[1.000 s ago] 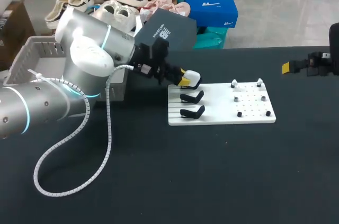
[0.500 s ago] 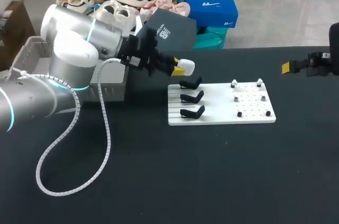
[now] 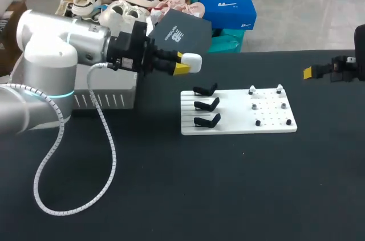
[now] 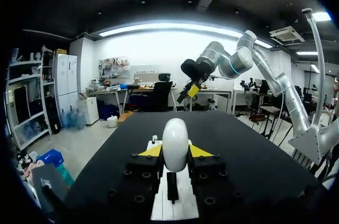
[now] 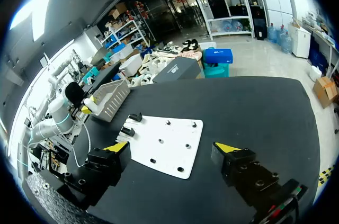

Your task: Pick up each earbud case from the left stands, insert the matching earbuds, close the lid, and place the case in the box.

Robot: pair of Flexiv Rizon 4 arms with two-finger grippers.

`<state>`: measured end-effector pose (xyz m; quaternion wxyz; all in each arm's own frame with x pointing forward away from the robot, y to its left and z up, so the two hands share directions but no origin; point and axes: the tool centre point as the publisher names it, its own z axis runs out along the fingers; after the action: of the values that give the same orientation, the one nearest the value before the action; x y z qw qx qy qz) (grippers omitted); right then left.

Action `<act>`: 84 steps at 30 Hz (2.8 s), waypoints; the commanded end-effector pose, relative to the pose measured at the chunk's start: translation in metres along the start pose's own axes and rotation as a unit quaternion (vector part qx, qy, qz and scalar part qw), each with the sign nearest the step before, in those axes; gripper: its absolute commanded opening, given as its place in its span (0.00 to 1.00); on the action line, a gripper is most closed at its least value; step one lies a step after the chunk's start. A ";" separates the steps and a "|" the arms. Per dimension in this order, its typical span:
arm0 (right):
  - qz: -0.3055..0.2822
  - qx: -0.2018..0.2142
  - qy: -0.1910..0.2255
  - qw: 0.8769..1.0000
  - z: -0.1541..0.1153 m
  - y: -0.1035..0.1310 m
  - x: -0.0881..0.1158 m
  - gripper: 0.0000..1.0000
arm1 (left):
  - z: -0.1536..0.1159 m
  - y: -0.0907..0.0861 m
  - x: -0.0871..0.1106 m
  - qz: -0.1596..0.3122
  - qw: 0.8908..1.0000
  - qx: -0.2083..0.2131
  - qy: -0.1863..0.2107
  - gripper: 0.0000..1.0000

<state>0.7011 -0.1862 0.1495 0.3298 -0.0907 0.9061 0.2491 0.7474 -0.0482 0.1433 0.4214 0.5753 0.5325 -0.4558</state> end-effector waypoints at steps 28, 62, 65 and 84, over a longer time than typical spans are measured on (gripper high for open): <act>-0.156 -0.045 0.019 0.987 -0.031 0.071 -0.057 1.00 | 0.051 -0.060 0.010 -0.033 0.995 -0.092 0.009 0.00; -0.166 -0.113 0.118 0.973 0.011 0.098 -0.031 1.00 | 0.059 -0.050 -0.001 -0.011 0.998 -0.060 -0.021 0.00; -0.166 -0.113 0.118 0.973 0.011 0.098 -0.031 1.00 | 0.058 -0.051 -0.002 -0.009 0.998 -0.059 -0.022 0.00; -0.166 -0.113 0.118 0.973 0.011 0.098 -0.031 1.00 | 0.061 -0.060 -0.008 0.000 0.999 -0.031 -0.023 0.00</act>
<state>0.6974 -0.0960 0.2008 0.2462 -0.3042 0.8772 0.2781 0.6807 -0.1044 0.1372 0.4528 0.5504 0.5376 -0.4506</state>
